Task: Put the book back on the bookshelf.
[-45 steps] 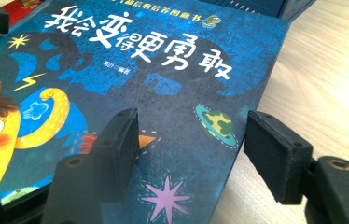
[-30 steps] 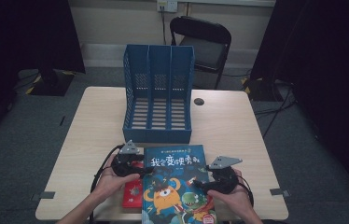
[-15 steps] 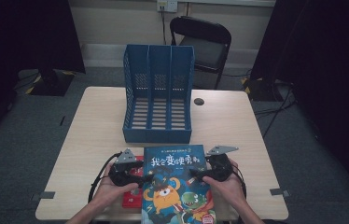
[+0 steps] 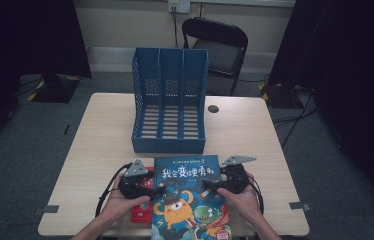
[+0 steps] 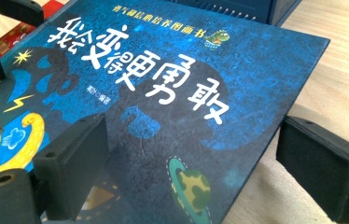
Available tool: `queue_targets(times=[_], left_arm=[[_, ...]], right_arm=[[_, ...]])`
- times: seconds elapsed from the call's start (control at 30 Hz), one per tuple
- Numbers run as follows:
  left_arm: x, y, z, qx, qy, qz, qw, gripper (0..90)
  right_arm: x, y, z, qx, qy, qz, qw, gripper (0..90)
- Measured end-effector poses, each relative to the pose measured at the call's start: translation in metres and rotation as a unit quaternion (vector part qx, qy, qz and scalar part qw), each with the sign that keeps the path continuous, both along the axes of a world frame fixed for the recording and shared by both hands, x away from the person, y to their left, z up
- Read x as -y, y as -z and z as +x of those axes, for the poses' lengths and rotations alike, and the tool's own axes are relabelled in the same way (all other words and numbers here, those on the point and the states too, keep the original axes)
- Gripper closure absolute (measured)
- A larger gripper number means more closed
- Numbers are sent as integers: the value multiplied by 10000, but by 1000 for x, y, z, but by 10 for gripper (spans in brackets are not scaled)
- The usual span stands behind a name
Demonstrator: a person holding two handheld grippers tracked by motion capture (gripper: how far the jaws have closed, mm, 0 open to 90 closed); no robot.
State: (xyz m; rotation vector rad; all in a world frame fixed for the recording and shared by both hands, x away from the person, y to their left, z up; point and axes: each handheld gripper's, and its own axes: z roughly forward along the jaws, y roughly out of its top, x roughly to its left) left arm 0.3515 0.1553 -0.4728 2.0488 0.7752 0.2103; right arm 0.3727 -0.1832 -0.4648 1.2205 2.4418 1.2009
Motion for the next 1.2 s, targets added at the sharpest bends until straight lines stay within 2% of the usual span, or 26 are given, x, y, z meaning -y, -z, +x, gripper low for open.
queue_targets(times=[0.2,0.37,0.53,0.67,0.77,0.93,1.2], left_arm=[[-1,0,0,-10,-20,-9,10000,248],[-3,2,0,-33,-24,-154,9999,249],[-4,2,2,-77,-27,-235,9997,248],[-4,1,3,-173,-76,-291,9994,248],[-5,1,4,-222,-57,-348,9991,247],[-7,1,6,-272,-86,-369,9989,237],[-6,1,10,-195,-163,-259,9993,186]], right_arm=[[1,-4,-1,28,-1,-22,10000,126],[2,-10,-2,158,-13,10,9999,151],[6,-16,-1,211,-106,272,9994,166],[5,-20,0,250,-171,359,9989,174],[2,-24,2,200,-346,473,9981,219],[-9,-30,10,131,-455,402,9981,204],[-16,-26,22,74,-492,360,9981,190]])
